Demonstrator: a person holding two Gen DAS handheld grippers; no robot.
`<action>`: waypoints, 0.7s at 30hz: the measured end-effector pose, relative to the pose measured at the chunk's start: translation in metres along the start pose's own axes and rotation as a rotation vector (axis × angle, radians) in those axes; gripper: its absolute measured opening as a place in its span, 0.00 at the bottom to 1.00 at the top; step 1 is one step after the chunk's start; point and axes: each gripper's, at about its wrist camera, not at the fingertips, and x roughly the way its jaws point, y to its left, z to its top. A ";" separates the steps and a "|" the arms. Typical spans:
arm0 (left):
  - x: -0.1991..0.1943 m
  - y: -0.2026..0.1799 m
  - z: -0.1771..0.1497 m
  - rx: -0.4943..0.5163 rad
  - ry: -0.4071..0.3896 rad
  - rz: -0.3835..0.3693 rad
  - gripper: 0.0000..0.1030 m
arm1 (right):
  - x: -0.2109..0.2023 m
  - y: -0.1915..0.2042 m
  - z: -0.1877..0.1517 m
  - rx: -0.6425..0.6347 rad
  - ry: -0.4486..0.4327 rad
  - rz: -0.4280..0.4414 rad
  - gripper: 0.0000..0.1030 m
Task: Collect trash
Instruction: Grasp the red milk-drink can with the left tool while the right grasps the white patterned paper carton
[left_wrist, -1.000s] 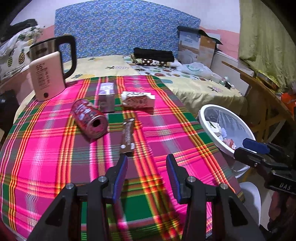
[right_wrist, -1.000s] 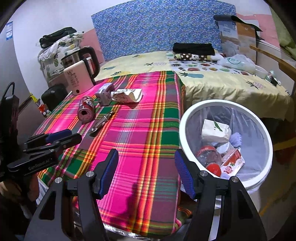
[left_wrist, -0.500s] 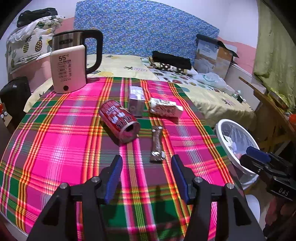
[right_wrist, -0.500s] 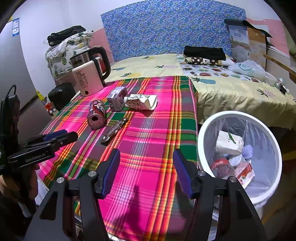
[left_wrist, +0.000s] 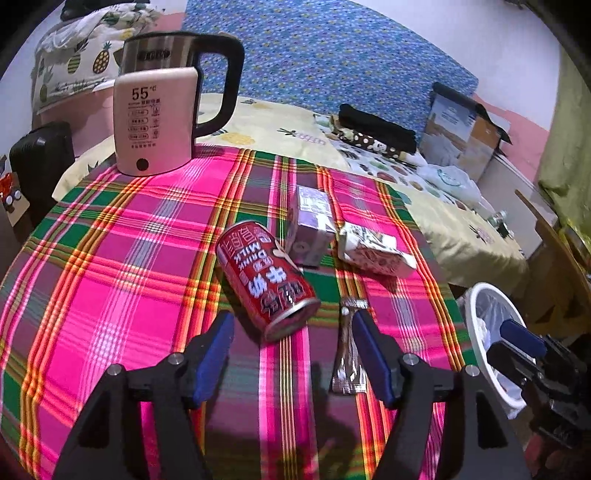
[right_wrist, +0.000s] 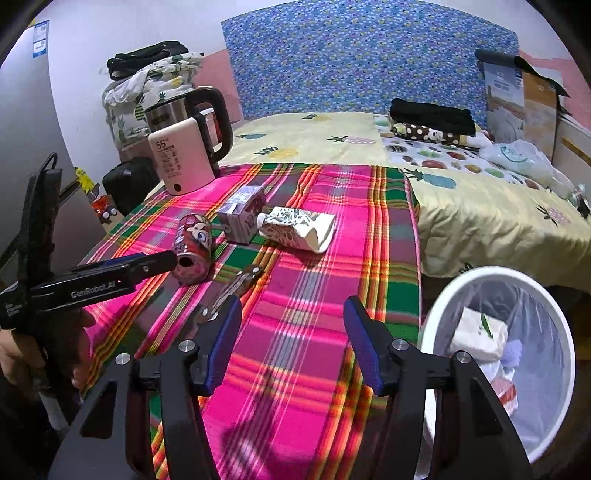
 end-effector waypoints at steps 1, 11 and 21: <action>0.004 0.000 0.001 -0.008 0.004 0.001 0.66 | 0.003 -0.001 0.002 -0.005 0.002 -0.001 0.57; 0.044 0.007 0.011 -0.065 0.048 0.047 0.67 | 0.036 -0.005 0.025 -0.057 0.036 -0.010 0.57; 0.041 0.035 0.010 -0.062 0.057 0.058 0.67 | 0.077 -0.001 0.041 -0.138 0.089 0.006 0.57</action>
